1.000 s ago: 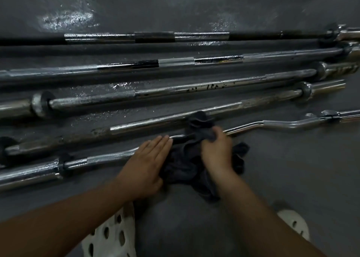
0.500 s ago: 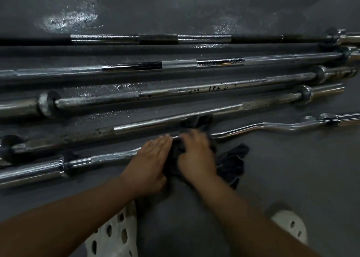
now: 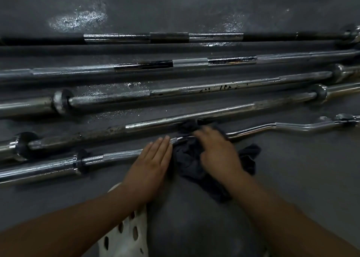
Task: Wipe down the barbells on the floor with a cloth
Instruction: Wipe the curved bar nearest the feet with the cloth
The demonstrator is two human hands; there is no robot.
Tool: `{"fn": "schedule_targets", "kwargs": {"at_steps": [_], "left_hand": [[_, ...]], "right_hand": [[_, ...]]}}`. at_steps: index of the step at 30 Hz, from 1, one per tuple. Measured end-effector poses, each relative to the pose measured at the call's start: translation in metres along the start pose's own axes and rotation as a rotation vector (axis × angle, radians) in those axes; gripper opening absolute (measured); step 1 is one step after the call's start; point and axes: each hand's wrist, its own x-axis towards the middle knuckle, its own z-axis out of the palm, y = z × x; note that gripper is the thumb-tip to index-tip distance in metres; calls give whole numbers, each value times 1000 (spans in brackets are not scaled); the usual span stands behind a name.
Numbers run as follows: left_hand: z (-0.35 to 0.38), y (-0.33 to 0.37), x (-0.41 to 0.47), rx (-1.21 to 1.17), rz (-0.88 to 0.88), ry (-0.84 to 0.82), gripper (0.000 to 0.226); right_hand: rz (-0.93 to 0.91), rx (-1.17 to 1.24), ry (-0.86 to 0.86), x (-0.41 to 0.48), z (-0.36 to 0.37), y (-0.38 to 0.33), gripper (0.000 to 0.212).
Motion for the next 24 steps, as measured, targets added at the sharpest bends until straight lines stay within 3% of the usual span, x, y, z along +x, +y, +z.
{"fn": "schedule_targets", "kwargs": {"at_steps": [2, 3, 7, 9, 12, 15, 16, 20, 21, 24], "left_hand": [[0, 2, 0, 11, -14, -20, 78], [-1, 3, 1, 8, -21, -27, 79], [-4, 2, 1, -2, -5, -29, 78], [-4, -2, 1, 12, 15, -16, 77], [-5, -2, 0, 5, 12, -34, 83], [-7, 2, 0, 3, -2, -51, 89], [-7, 2, 0, 5, -2, -53, 90], [-11, 0, 0, 3, 7, -57, 95], [-12, 1, 0, 1, 13, -70, 98], [-14, 1, 0, -5, 1, -78, 104]], "right_hand": [[219, 27, 52, 2, -1, 5, 66], [218, 18, 44, 1, 2, -11, 65], [-136, -34, -128, -5, 1, -39, 65], [-122, -45, -8, 3, -8, -4, 62], [255, 36, 333, -11, 1, 41, 48], [777, 487, 447, -23, 21, 9, 38], [837, 689, 436, -18, 28, -7, 36], [710, 1182, 185, -6, 25, -34, 26], [771, 1221, 218, -2, 19, -24, 25], [1039, 1415, 570, 10, 3, -1, 27]]}}
